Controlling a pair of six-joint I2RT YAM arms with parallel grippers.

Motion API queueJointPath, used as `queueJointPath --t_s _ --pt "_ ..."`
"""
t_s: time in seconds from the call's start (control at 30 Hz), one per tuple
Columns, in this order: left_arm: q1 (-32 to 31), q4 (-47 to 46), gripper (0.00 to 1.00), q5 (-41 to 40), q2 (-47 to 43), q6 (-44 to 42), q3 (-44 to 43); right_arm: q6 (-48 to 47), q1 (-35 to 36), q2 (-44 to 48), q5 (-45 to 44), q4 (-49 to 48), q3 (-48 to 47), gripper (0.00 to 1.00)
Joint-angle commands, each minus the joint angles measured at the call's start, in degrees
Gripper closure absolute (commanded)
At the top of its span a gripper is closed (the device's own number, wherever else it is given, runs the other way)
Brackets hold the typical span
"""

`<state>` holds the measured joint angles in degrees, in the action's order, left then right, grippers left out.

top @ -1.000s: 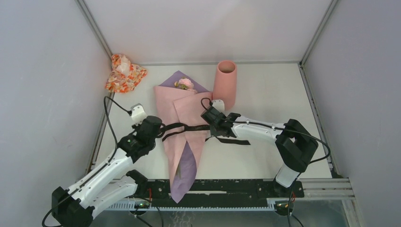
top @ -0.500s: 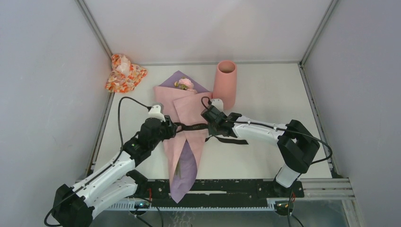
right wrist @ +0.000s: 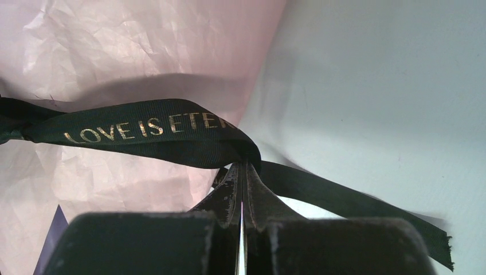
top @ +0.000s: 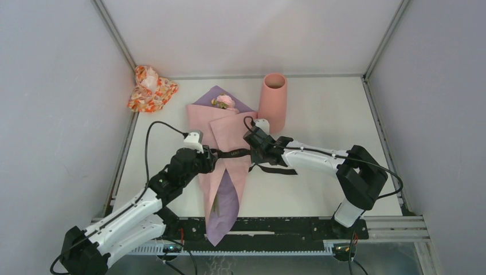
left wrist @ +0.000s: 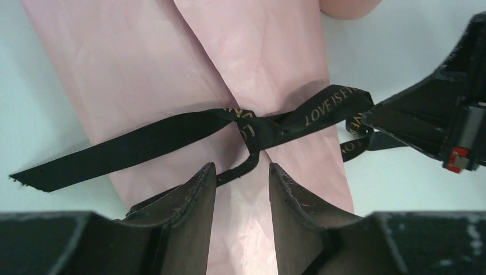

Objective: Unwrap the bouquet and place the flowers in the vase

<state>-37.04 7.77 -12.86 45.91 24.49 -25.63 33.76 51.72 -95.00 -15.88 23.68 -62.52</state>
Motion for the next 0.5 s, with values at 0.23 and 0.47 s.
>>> queueJointPath --t_s 0.23,0.47 --pt "-0.89 -1.59 0.56 -2.19 0.18 -1.81 1.38 -0.43 -0.12 3.19 0.5 -2.15 -0.01 1.0" --pt "-0.97 -1.66 0.57 -3.46 5.5 -3.04 -1.11 -0.51 -0.19 4.24 0.39 -1.89 0.01 1.0"
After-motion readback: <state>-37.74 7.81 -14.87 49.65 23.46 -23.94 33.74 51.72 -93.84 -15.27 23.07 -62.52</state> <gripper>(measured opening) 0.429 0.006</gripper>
